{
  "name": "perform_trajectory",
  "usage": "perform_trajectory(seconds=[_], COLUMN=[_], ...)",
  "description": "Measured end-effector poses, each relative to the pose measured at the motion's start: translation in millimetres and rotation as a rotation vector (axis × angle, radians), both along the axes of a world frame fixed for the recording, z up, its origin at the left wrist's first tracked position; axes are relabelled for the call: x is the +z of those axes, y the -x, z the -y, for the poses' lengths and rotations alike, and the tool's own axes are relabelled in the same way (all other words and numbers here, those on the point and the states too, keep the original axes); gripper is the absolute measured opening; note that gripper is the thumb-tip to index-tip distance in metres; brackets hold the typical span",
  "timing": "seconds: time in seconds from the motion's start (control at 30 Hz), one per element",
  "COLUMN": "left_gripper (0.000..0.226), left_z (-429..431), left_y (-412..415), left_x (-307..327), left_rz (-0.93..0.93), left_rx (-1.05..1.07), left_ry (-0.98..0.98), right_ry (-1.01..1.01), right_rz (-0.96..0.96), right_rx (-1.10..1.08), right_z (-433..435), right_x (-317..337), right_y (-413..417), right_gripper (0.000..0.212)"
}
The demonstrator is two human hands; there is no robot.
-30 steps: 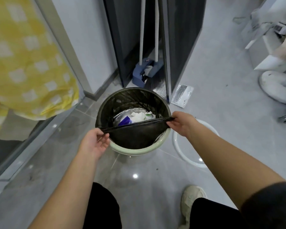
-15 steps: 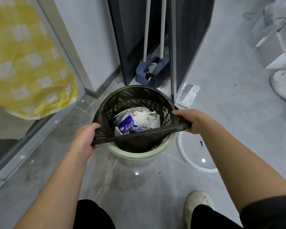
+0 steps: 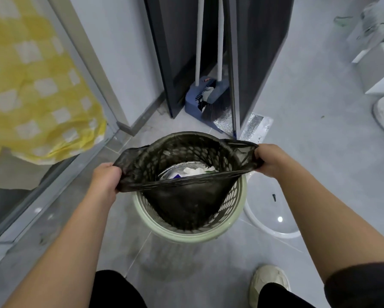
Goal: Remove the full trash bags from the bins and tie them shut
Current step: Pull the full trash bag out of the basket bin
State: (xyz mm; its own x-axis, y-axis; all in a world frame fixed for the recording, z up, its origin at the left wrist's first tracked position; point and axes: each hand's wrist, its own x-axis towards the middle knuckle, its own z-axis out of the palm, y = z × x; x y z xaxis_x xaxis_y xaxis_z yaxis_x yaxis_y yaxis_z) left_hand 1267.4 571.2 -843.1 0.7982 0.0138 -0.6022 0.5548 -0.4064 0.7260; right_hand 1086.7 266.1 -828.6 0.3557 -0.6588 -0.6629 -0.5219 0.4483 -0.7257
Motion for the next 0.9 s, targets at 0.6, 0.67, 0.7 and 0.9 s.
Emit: perform_trajectory(seconds=[0.6, 0.67, 0.7, 0.9], left_gripper=[0.041, 0.04, 0.039, 0.028], left_z=[19.5, 19.7, 20.7, 34.1], left_y=[-6.8, -9.8, -13.7, -40.3], left_x=[2.7, 3.6, 5.1, 7.4], left_rz=[0.698, 0.684, 0.642, 0.6], left_rx=[-0.124, -0.198, -0.273, -0.448], left_ry=[-0.2, -0.215, -0.262, -0.517], right_ry=[0.549, 0.498, 0.472, 0.548], right_rz=[0.062, 0.033, 0.004, 0.012], right_rx=[0.153, 0.184, 0.218, 0.242], right_z=[-1.9, -0.9, -0.9, -9.4], right_x=[-19.7, -21.0, -20.6, -22.0], right_y=[-27.5, -29.6, -30.4, -41.4], right_gripper=[0.021, 0.017, 0.015, 0.027])
